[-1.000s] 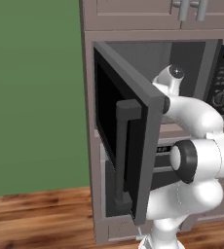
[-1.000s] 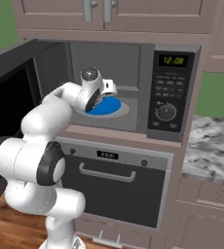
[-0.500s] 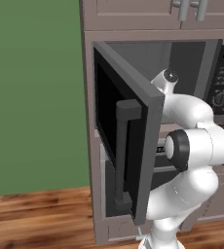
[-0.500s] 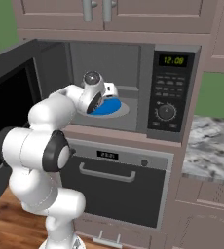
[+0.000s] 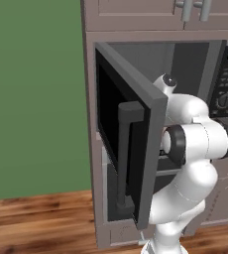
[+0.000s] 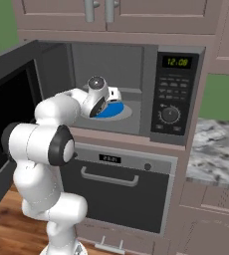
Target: Transport the steak from the fridge to the microwave and turn on the microwave.
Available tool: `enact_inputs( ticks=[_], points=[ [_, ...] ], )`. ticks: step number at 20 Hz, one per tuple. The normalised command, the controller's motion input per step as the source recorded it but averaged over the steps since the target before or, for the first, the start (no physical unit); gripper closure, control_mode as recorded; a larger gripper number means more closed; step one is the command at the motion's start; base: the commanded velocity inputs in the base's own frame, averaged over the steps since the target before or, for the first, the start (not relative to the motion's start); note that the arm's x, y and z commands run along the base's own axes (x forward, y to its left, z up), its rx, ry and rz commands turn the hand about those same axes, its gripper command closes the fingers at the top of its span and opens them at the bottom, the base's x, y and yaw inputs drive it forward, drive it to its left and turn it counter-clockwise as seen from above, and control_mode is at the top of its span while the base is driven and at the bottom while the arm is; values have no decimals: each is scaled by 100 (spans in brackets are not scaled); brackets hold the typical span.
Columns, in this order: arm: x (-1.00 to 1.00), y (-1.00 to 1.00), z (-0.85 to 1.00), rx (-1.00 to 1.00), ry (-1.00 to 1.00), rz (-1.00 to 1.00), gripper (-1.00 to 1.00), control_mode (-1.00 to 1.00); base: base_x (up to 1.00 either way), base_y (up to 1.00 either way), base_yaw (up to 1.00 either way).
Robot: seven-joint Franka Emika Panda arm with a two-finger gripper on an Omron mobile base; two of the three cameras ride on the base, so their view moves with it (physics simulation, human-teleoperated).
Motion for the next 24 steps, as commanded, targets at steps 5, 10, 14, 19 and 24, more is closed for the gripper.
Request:
enact_inputs(
  ticks=[5, 10, 14, 19, 24],
  points=[
    [19, 0, -11, 0, 5, 2, 100, -100, 0, 0, 0],
    [22, 0, -14, 0, 3, 3, 100, -100, 0, 0, 0],
    [17, 0, -11, 0, 4, 3, 100, -100, 0, 0, 0],
    [24, 0, -7, 0, 2, 2, 100, -100, 0, 0, 0],
    [21, 0, -8, 0, 1, 2, 100, -100, 0, 0, 0]
  ],
)
